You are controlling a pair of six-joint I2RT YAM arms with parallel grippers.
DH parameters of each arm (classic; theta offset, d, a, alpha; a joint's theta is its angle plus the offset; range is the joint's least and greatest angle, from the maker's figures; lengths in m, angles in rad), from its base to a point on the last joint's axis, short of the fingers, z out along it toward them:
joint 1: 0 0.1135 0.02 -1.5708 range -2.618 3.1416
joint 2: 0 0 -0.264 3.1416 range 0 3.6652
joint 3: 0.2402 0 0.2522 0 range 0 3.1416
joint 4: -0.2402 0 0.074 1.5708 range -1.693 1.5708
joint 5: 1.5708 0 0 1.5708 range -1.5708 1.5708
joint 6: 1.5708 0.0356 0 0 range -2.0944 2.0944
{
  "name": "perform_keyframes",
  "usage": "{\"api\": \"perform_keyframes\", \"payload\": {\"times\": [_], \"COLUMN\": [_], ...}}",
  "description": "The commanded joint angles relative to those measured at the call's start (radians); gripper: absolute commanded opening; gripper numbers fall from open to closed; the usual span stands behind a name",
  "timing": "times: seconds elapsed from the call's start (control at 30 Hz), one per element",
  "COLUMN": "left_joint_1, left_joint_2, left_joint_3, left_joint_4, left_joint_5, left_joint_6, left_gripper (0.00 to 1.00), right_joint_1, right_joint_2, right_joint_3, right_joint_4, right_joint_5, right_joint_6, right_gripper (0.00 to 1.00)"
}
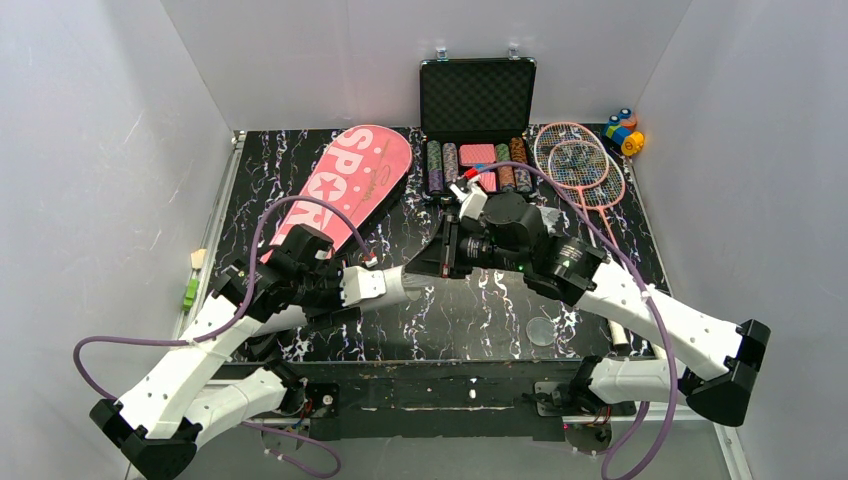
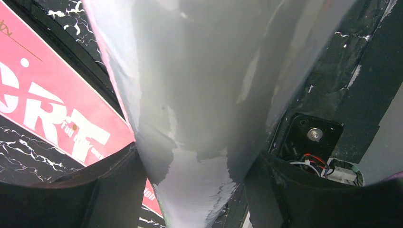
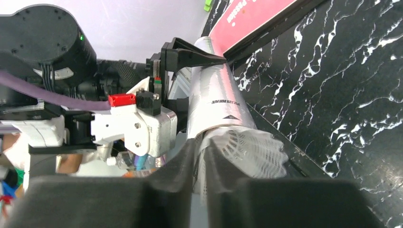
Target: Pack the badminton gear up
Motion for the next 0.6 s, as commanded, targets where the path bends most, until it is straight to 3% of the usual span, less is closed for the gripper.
{"api": "perform_keyframes", "payload": {"times": [0.0,0.07,0.13,0.57], "left_joint_1": [0.005,0.005,0.005,0.006], "left_joint_2": [-0.012,-0.012,-0.013,-0.007], "left_joint_3": [0.026,0.025,0.027,0.05], "left_joint_4": [0.018,0.019,0.017,0.014], "left_joint_5": [0.004,0.005,0.01,0.01], "left_joint_6": [0.006,0.006,0.002,0.002], "left_gripper": [0.25,0.25,0.25,0.25], "right_joint_1": [0.011,0.011,0.011,-0.088], "right_joint_2": [-0.023,-0.035,-0.058,-0.195], "right_joint_3": [-0.039,-0.036,-0.038,-0.102], "right_joint_4": [0.134,0.124,0.111,-0.092], "right_joint_5": [-0.039,-0.055,-0.064,0.015], "right_joint_6": [0.039,0.037,0.031,-0.05], "right_gripper": [0.41,0.65,0.73,0.78]}}
